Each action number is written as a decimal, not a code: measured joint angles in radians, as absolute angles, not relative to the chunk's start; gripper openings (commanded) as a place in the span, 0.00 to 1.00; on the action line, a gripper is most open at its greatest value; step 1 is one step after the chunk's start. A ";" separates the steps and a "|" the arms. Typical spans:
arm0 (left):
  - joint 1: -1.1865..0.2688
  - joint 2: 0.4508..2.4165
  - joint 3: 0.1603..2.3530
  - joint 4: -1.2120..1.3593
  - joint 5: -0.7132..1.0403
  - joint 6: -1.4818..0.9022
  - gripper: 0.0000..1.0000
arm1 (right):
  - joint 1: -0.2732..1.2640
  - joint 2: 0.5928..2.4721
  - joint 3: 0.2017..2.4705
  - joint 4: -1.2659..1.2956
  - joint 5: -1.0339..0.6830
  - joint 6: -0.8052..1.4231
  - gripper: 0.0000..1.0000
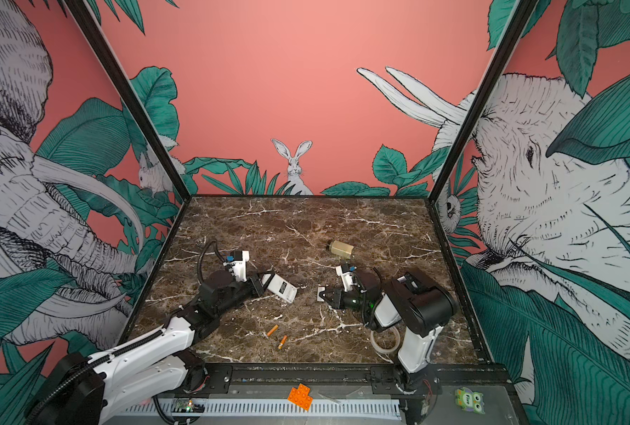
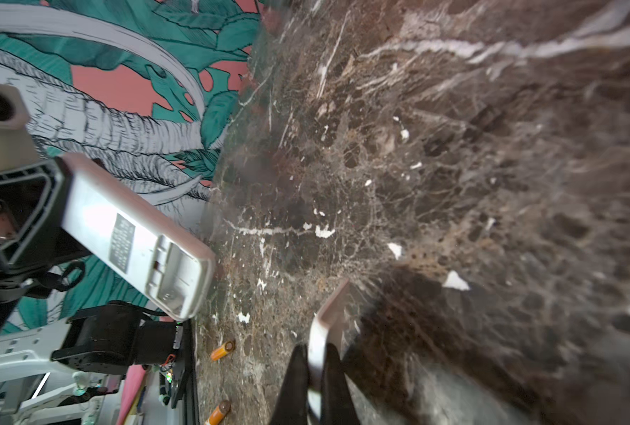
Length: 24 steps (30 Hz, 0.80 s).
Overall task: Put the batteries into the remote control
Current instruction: 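Lower the remote flat onto the table with the right gripper and release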
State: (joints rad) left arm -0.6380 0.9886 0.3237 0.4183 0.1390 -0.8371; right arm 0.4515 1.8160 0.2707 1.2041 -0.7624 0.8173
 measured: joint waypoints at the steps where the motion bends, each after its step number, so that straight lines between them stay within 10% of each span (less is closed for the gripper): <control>1: -0.638 0.993 0.323 0.419 0.141 -0.837 0.00 | 0.446 1.834 0.268 1.235 -0.770 0.827 0.00; 15: -0.638 1.060 0.321 0.460 0.149 -0.837 0.00 | 0.411 1.879 0.238 1.353 -0.789 0.883 0.48; 24: -0.638 1.067 0.320 0.481 0.149 -0.837 0.00 | 0.405 1.851 0.222 1.378 -0.778 0.884 0.62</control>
State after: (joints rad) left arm -0.6380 1.0668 0.3202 0.4812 0.1493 -0.8371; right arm 0.4049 1.8515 0.2222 1.3781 -0.7776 0.8845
